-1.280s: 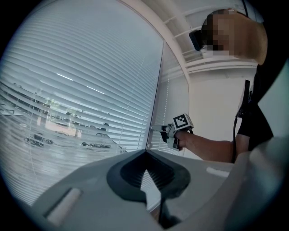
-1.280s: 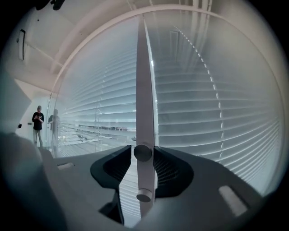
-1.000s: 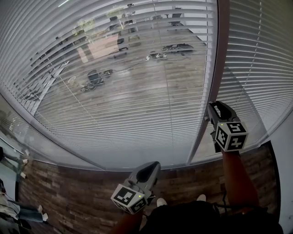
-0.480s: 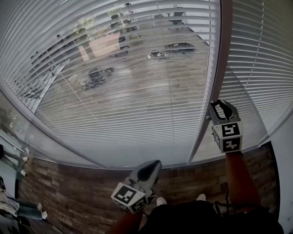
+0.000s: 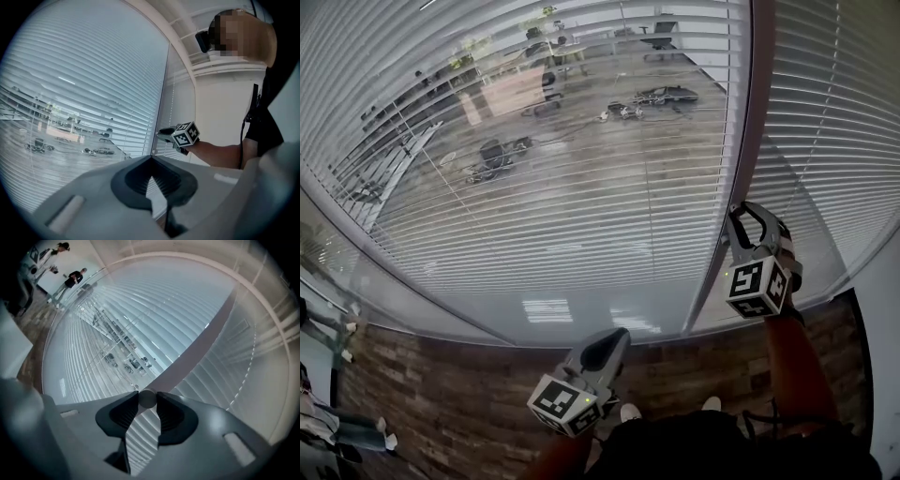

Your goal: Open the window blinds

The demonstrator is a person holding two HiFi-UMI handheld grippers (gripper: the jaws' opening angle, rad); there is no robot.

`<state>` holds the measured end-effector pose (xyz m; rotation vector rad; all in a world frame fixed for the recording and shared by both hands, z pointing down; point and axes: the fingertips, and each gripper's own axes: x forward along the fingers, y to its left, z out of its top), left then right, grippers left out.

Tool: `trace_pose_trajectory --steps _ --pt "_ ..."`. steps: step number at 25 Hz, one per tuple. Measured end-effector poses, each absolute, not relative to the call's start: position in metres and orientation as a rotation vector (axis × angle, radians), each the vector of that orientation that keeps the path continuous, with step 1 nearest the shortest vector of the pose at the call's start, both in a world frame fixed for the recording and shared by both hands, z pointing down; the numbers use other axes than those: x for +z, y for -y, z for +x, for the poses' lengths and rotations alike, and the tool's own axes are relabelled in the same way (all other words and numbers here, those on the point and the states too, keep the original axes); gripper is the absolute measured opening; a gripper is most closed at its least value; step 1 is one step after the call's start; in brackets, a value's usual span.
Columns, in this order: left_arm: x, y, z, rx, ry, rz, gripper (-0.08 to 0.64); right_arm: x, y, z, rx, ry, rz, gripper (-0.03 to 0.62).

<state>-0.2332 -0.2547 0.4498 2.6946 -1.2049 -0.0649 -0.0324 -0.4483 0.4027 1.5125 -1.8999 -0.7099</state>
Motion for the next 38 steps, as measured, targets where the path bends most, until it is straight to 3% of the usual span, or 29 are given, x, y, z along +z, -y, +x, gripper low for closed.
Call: trace_pose_trajectory --steps 7,27,38 --pt "0.449 0.254 -0.230 -0.066 1.193 2.689 0.000 0.402 0.447 -0.034 -0.877 1.713 1.432 0.149" --pt "0.449 0.254 -0.232 -0.027 1.210 2.677 0.000 0.401 0.446 -0.036 -0.876 1.734 1.458 0.153" --pt "0.449 0.253 -0.229 -0.057 1.192 2.690 0.000 0.383 0.439 -0.029 -0.265 2.414 1.751 0.198"
